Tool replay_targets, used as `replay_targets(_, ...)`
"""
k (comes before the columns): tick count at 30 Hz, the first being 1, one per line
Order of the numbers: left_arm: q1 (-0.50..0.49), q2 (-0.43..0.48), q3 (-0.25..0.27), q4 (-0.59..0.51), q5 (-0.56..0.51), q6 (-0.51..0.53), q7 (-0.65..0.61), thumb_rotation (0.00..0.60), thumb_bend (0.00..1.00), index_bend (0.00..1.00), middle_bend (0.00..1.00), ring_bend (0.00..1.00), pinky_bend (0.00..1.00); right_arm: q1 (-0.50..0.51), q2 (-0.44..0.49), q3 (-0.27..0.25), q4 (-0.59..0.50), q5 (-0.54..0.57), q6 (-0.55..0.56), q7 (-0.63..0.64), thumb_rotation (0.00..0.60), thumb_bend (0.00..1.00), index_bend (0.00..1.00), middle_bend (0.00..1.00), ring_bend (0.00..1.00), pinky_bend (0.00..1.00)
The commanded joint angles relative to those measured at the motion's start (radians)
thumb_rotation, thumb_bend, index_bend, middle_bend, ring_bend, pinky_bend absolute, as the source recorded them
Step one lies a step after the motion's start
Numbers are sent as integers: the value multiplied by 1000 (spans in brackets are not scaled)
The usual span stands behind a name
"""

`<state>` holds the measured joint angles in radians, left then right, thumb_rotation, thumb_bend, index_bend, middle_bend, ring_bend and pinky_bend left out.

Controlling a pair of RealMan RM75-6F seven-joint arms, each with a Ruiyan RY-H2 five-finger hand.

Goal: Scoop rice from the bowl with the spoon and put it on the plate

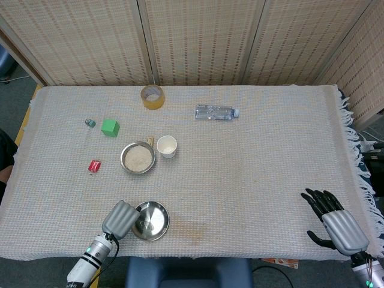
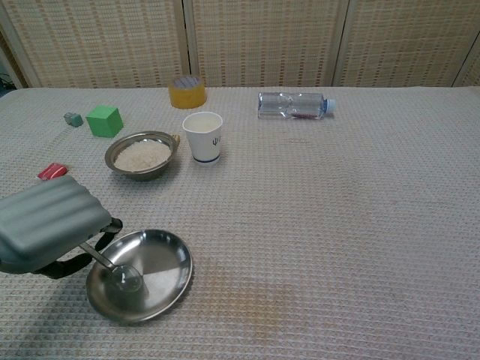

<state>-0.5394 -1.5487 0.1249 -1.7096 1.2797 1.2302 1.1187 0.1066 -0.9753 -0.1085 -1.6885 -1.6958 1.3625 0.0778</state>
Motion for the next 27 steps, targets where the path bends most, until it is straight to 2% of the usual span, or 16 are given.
replay_targets(1, 1, -22, -4, 13, 12, -1, 15, 600, 388, 658, 1000, 1000, 1000, -2, 1, -2, -1, -5, 4, 1, 600, 185, 0, 0, 0, 0)
replay_targets(8, 0, -62, -16, 51, 21, -17, 25, 600, 388, 621, 1000, 1000, 1000, -2, -2, -3, -1, -5, 5, -5, 600, 185, 0, 0, 0, 0)
replay_targets(10, 0, -75, -17, 61, 12, -30, 29, 600, 388, 541, 1000, 1000, 1000, 0, -3, -2, -1, -1, -1, -6, 600, 185, 0, 0, 0, 0)
replay_targets(14, -1, -82, -25, 54, -8, -44, 45, 600, 388, 317, 1000, 1000, 1000, 0, -3, -1, -2, 2, -2, -7, 600, 185, 0, 0, 0, 0)
replay_targets(21, 5, -52, -28, -5, -19, -47, 19, 600, 388, 201, 1000, 1000, 1000, -2, -2, 0, -1, 3, 5, -5, 600, 185, 0, 0, 0, 0)
replay_targets(24, 19, -16, -27, -44, 23, -16, -42, 600, 389, 168, 1000, 1000, 1000, -4, -2, 0, -1, 2, 10, -7, 600, 186, 0, 0, 0, 0)
replay_targets(26, 38, 28, -24, -76, 67, 19, -133, 600, 391, 130, 995, 996, 1000, -7, -2, 1, 0, 2, 16, -8, 600, 185, 0, 0, 0, 0)
replay_targets(27, 55, 69, -14, -91, 104, 45, -214, 600, 392, 105, 953, 955, 971, -8, -2, 1, 0, 2, 18, -9, 600, 185, 0, 0, 0, 0)
